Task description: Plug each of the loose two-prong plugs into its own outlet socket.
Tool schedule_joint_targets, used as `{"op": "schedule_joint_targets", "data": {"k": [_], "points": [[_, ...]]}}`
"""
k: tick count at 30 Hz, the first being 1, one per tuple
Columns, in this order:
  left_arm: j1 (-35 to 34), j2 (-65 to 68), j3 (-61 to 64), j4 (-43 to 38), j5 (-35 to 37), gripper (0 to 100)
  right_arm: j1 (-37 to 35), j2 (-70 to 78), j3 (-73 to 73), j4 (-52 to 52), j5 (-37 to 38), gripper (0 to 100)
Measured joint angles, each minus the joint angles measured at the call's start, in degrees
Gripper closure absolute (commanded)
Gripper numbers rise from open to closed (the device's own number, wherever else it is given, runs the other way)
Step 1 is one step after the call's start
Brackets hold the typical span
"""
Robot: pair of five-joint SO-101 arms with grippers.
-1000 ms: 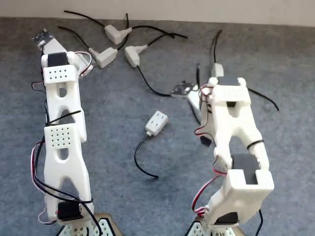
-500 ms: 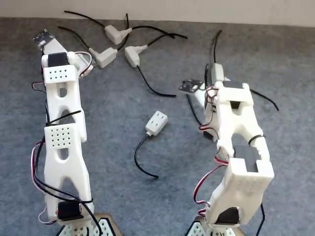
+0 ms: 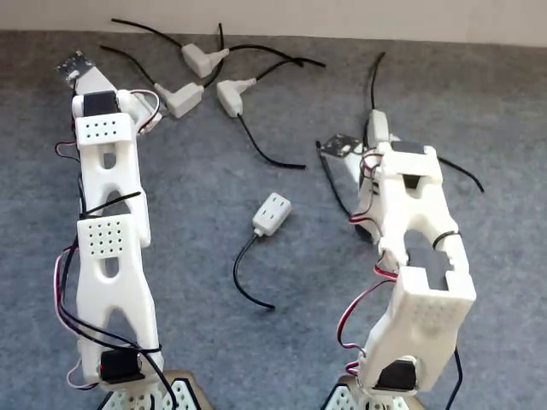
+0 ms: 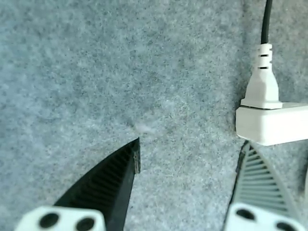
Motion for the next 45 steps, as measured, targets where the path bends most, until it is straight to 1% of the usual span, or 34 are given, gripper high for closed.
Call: {"op": "schedule_joint_targets", "data": {"k": [9, 12, 16, 19, 24, 28, 33, 36, 39, 41, 45], "points": [[0.00, 0.00, 0.00, 0.00, 0.00, 68, -0.62, -6.68, 1.05, 0.18, -0.26, 92.2], [0.00, 0.00, 0.00, 0.00, 0.00, 68, -3.43, -10.81, 1.05, 0.44, -3.96, 92.2], [0.00, 0.00, 0.00, 0.00, 0.00, 68, -10.20, -16.44, 1.14, 0.79, -14.95, 92.2], [0.00, 0.00, 0.00, 0.00, 0.00, 68, -17.23, -21.01, 1.14, 0.79, -24.09, 92.2], [-1.05, 0.00, 0.00, 0.00, 0.35, 68, -29.10, -24.35, -0.44, 0.79, -35.78, 92.2], [-4.66, 0.00, 0.00, -1.58, 5.80, 68, -35.52, -23.47, -6.51, 0.09, -48.00, 92.2], [-10.73, 0.00, 3.52, -3.43, 15.74, 68, -39.03, -12.75, -17.23, -1.05, -65.32, 92.2], [-12.40, 0.00, 4.66, -3.78, 20.22, 68, -41.05, -2.81, -25.76, -1.41, -74.37, 92.2], [-12.66, 0.00, 4.84, -3.87, 21.27, 68, -42.81, 7.74, -35.08, -1.41, -81.67, 92.1], [-12.66, 0.00, 4.84, -3.87, 21.63, 68, -43.60, 14.24, -40.97, -1.41, -85.63, 90.2], [-12.66, 0.00, 4.84, -3.87, 21.63, 68, -43.96, 25.05, -50.90, -1.23, -92.13, 78.6]]}}
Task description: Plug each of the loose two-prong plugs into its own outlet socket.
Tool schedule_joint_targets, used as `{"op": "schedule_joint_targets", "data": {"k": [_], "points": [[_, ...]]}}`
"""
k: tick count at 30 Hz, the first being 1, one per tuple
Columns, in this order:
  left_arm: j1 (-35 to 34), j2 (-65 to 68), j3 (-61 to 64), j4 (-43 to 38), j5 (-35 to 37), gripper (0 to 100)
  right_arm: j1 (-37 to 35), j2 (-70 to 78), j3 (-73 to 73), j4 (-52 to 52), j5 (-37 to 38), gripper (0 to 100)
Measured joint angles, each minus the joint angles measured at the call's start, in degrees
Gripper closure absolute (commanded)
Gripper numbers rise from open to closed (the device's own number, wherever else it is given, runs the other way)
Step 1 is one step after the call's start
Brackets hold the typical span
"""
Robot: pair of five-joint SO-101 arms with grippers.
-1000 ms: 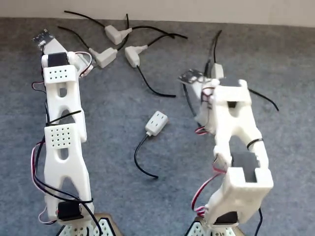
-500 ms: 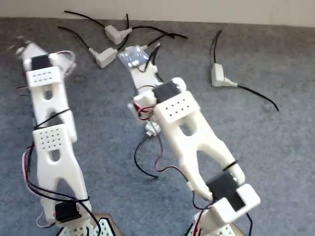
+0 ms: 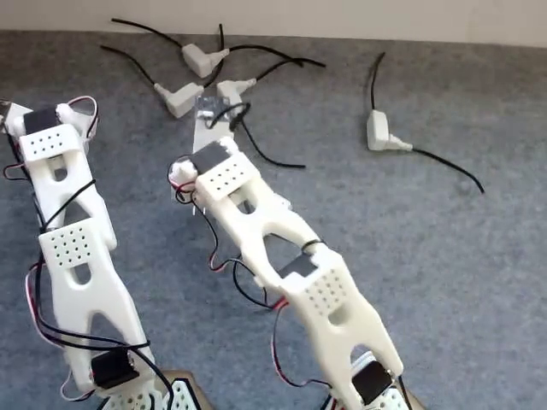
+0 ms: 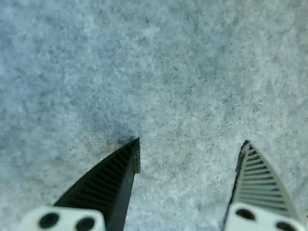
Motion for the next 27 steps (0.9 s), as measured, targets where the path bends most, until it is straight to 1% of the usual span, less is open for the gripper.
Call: {"op": "schedule_joint_targets", "data": {"k": [3, 6, 9, 12, 14, 16, 18, 20, 22, 25, 27], "points": [[0.00, 0.00, 0.00, 0.00, 0.00, 68, 0.00, 5.45, -7.12, 2.29, -3.69, 72.9], [0.00, 0.00, 0.00, 0.00, 0.00, 68, 0.00, 8.09, -14.77, 7.38, -4.57, 72.8], [0.00, 0.00, 0.00, 0.00, 0.00, 68, 1.05, 8.62, -24.26, 13.36, -3.69, 72.8], [0.00, 0.00, 0.00, 0.00, 0.00, 68, 2.99, 8.62, -36.75, 18.29, 3.16, 72.8], [0.00, 0.00, 0.00, 0.00, 0.00, 68, 4.40, 8.44, -43.96, 20.57, 10.46, 72.8], [0.09, 0.00, 0.00, 0.00, -0.97, 68, 5.89, 8.26, -46.86, 21.36, 17.93, 72.8], [0.70, 0.00, 0.00, 0.00, -4.66, 68, 7.91, 8.18, -47.47, 22.15, 24.00, 72.8], [2.02, 0.09, -2.20, 0.70, -9.67, 68, 10.46, 7.03, -47.56, 22.86, 28.04, 72.8], [4.04, -0.26, -6.24, 5.01, -14.33, 68, 13.36, 5.01, -47.65, 24.62, 30.24, 72.8], [8.00, -2.20, -13.27, 13.36, -18.37, 68, 17.49, 1.49, -47.82, 26.37, 33.05, 72.8], [11.25, -4.84, -14.07, 17.49, -20.66, 68, 20.22, -1.14, -47.82, 26.37, 35.16, 72.8]]}}
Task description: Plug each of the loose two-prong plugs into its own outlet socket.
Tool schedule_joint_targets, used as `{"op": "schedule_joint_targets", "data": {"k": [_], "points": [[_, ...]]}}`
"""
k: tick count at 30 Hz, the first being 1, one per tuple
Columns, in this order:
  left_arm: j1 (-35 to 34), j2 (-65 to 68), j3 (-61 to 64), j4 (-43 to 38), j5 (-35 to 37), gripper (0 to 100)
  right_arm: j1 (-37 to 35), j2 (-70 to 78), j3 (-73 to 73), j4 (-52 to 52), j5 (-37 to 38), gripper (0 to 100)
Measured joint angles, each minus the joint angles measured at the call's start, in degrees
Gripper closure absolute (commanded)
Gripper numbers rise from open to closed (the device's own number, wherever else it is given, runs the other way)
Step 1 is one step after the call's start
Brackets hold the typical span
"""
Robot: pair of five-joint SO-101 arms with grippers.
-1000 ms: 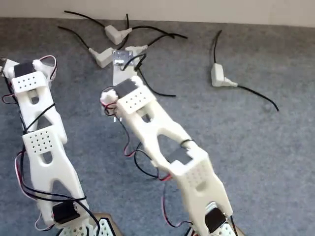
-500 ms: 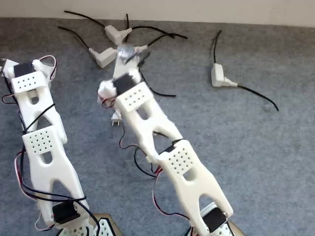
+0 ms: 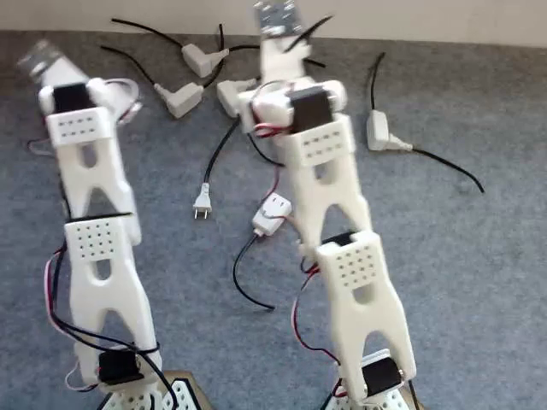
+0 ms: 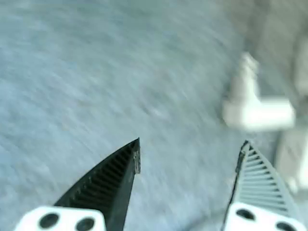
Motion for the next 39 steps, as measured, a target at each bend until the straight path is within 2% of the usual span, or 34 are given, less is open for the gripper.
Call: {"op": "schedule_joint_targets", "data": {"k": [4, 10, 14, 20, 25, 28, 31, 39], "points": [[5.71, -4.04, 4.04, 1.67, -4.13, 68, 6.77, -4.75, -0.18, 0.00, 2.29, 72.8], [10.29, -12.40, 19.34, 2.11, -7.91, 68, 16.79, -6.24, -0.26, 0.00, 2.81, 72.8], [13.45, -21.80, 31.47, 2.11, -10.81, 68, 20.92, -6.24, -0.26, 0.00, 2.81, 72.8], [14.68, -32.53, 46.07, 2.02, -16.53, 68, 25.23, -6.24, -0.26, 0.00, 2.81, 72.8], [17.41, -28.92, 52.22, -1.49, -24.09, 68, 25.76, -6.24, -0.26, 0.00, 2.81, 72.8], [17.14, -24.26, 52.04, -4.48, -26.81, 69, 25.76, -6.24, -0.26, 0.00, 2.81, 72.8], [17.05, -20.22, 49.76, -5.63, -29.71, 73, 26.11, -6.24, -0.26, 0.00, 2.81, 72.8], [17.05, -13.01, 46.42, -4.92, -38.86, 76, 28.04, -6.24, -0.26, 0.00, 2.81, 72.8]]}}
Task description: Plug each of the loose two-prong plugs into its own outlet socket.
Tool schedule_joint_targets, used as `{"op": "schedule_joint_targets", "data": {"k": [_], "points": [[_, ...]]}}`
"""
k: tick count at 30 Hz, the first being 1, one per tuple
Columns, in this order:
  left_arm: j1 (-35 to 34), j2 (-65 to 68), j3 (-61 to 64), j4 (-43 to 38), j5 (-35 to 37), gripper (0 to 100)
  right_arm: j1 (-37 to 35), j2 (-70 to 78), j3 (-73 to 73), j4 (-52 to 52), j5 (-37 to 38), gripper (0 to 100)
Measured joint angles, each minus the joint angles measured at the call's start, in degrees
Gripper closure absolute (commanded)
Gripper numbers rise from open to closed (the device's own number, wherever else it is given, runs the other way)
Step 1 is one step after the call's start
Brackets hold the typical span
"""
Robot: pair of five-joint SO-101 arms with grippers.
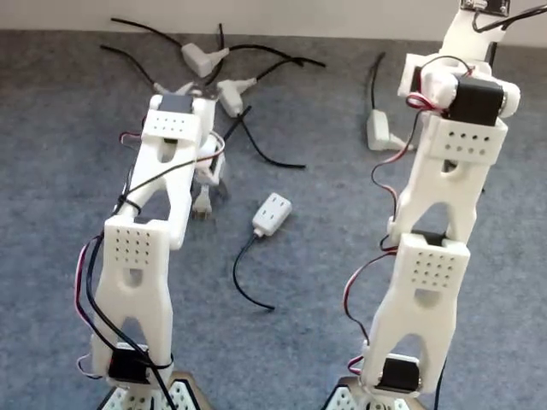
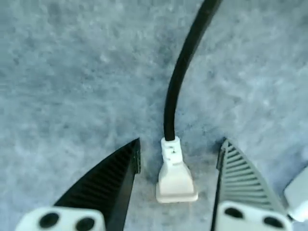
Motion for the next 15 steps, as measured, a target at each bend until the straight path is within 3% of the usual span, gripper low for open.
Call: {"op": "schedule_joint_targets", "data": {"k": [11, 15], "points": [[0.00, 0.18, -0.53, 5.01, -0.53, 77, 0.62, 0.00, 0.00, 0.00, 0.00, 72.8], [0.00, 0.18, -0.53, 5.19, -0.70, 84, 1.93, 0.00, 0.00, 0.00, 0.00, 72.8]]}}
